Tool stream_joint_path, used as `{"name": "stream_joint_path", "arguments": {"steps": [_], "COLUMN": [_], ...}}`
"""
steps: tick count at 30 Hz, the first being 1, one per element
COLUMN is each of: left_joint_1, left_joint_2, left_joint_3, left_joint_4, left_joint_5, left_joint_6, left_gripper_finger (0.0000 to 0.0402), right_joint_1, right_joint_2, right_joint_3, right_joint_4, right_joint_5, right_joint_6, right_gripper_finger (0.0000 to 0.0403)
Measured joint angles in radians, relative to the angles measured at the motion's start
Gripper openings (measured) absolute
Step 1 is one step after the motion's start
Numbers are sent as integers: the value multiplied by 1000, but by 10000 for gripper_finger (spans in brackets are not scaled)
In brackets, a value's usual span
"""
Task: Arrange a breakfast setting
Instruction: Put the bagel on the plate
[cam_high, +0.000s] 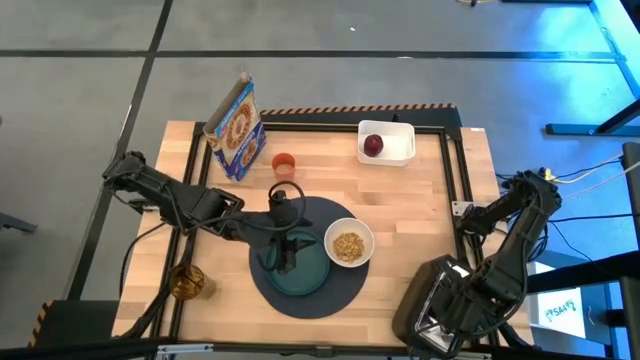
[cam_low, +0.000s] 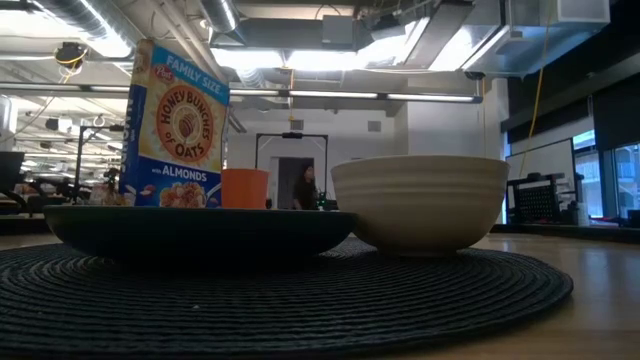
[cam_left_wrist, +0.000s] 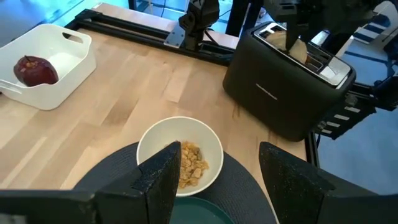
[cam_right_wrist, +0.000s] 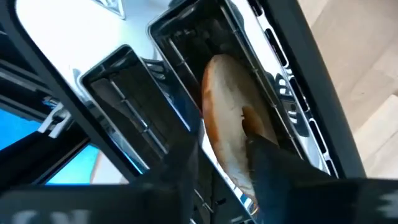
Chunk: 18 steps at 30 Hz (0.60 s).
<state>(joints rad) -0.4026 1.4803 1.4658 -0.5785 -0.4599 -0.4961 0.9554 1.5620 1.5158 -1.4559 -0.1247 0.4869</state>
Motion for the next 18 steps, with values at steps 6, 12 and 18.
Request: {"name": "stream_joint_path", "arguments": {"steps": [6, 12, 18], "left_joint_1": [0, 0, 0], "left_joint_2": [0, 0, 0], "left_joint_3": [0, 0, 0], "left_joint_4": [0, 6, 78], "left_joint_5": [3, 7, 88], "left_joint_6": [0, 1, 125], "left_gripper_finger": [211, 211, 211], "right_joint_1": [0, -9, -22], "right_joint_2": [-9, -20, -44], "right_joint_3": [1, 19, 163], "right_joint_4": [-5, -38, -122], "right_joint_5": [-6, 6, 19], "right_joint_6": [2, 13, 43], "right_gripper_finger": [58, 34, 8]}}
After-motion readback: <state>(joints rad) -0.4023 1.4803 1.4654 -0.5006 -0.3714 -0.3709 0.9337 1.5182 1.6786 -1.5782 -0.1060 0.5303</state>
